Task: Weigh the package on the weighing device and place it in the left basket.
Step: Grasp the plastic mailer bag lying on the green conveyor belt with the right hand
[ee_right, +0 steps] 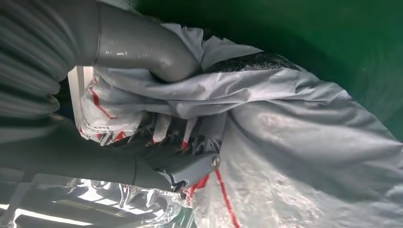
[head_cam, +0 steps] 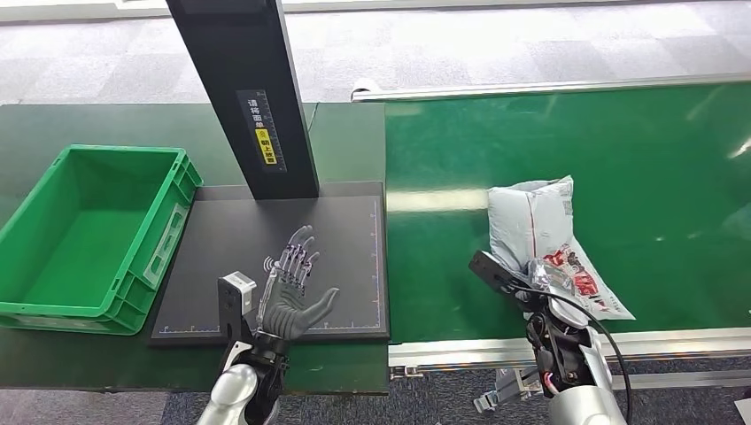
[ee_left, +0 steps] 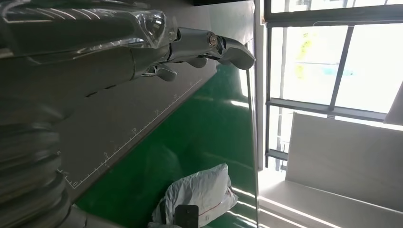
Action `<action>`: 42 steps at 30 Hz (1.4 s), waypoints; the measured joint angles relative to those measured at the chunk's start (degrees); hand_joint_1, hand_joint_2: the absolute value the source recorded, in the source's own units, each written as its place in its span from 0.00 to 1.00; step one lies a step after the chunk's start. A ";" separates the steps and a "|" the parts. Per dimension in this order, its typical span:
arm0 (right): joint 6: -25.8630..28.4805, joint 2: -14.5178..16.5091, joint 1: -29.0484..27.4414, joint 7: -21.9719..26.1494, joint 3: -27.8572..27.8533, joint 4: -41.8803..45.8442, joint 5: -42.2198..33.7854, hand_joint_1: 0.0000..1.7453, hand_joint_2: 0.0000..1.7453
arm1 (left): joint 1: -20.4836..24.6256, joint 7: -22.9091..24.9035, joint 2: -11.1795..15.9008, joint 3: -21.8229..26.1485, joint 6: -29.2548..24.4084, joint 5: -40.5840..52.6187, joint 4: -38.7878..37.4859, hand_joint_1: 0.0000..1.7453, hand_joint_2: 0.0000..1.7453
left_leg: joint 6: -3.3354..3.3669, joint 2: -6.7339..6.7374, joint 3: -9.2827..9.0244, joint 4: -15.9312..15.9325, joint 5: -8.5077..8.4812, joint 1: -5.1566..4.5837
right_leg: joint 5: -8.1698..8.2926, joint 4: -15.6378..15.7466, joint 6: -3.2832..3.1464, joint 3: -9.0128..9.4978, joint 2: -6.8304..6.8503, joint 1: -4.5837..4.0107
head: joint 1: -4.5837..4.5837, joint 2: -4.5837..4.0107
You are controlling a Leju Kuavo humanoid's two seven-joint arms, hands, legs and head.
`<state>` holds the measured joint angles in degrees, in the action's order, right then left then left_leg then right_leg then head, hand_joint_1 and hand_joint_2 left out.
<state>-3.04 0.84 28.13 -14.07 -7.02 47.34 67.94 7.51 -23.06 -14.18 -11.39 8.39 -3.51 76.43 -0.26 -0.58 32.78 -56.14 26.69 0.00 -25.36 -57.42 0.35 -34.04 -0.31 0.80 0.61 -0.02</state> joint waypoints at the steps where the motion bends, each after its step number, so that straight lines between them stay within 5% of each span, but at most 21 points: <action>1: 0.00 0.04 -0.15 0.07 0.08 0.23 -0.02 1.00 1.00 | -0.03 0.00 0.00 0.01 0.05 -0.01 0.01 0.00 1.00 | 0.00 0.00 0.00 0.00 0.00 0.00 | 0.00 0.00 0.00 0.00 0.00 0.00 | 0.00 0.00; 9: 1.17 0.76 -1.39 2.08 0.90 2.54 -1.48 1.00 1.00 | -0.49 -0.25 0.03 0.40 0.51 -0.02 0.08 0.00 1.00 | 0.00 0.00 0.03 0.01 0.00 0.00 | 0.00 0.00 0.00 -0.01 0.00 0.00 | -0.01 0.00; 24: 21.39 5.63 -5.34 21.04 2.48 20.82 -15.27 1.00 1.00 | -2.60 -5.47 0.28 2.43 -4.08 2.54 3.04 0.00 1.00 | -0.01 0.00 0.07 0.02 0.00 0.00 | -0.01 0.00 0.00 -0.06 0.00 -0.01 | 0.00 0.00; 33: 24.50 6.40 -6.44 30.29 12.59 25.52 -9.50 1.00 1.00 | -2.76 -8.91 0.50 3.79 -13.43 3.57 5.92 0.00 1.00 | -0.01 0.02 0.07 0.03 0.00 0.02 | -0.01 -0.01 0.00 -0.06 -0.01 -0.03 | 0.00 0.00; 42: 24.75 6.47 -5.27 32.80 20.49 23.93 -9.41 1.00 1.00 | -3.23 -10.31 1.07 5.53 -16.41 1.53 7.93 0.00 1.00 | -0.01 0.01 0.13 0.03 0.00 0.02 | -0.02 -0.01 -0.02 -0.07 0.01 -0.03 | -0.01 0.00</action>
<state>21.71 7.31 22.86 18.73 13.48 71.27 58.53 4.28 -33.37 -13.11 -5.86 -8.03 -1.98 84.36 -0.27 -0.58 32.91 -56.11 26.69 0.02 -25.38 -57.43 0.33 -34.12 -0.31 0.77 0.60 -0.02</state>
